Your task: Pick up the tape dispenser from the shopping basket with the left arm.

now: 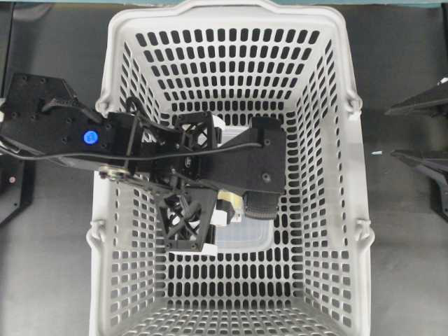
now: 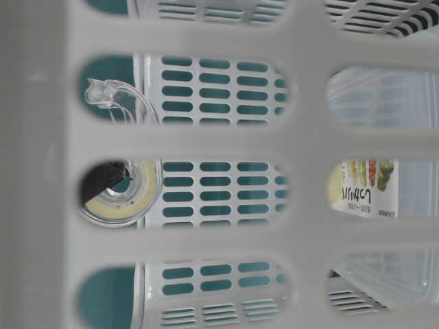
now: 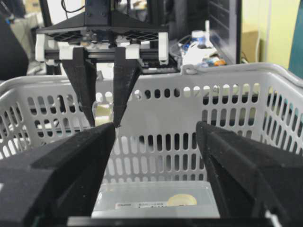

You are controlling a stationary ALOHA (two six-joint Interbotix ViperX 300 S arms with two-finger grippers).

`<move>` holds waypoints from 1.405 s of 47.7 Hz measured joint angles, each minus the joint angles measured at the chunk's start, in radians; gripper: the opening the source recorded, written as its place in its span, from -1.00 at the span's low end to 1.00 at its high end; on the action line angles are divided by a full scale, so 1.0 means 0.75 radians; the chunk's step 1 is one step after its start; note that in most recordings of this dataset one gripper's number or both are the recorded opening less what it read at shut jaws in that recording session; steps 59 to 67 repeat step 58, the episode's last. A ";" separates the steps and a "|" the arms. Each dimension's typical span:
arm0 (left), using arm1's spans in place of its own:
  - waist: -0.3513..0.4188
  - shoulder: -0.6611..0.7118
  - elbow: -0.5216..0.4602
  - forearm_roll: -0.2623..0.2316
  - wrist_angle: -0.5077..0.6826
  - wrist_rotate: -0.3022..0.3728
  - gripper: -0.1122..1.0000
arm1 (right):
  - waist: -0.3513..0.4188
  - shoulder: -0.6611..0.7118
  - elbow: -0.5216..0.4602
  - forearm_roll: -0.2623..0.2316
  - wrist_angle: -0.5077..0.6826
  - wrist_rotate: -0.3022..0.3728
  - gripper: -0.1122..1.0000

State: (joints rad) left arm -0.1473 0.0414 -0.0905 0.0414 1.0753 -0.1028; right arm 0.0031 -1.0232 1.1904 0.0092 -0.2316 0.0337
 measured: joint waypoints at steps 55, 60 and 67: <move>0.000 -0.002 0.010 0.000 -0.004 -0.002 -0.28 | 0.000 -0.047 0.012 0.000 0.082 0.000 0.40; 0.000 0.000 0.010 0.000 -0.006 0.000 -0.28 | 0.000 -0.045 0.012 0.000 0.082 0.000 0.40; 0.000 0.000 0.010 0.000 -0.006 0.000 -0.28 | 0.000 -0.045 0.012 0.000 0.082 0.000 0.40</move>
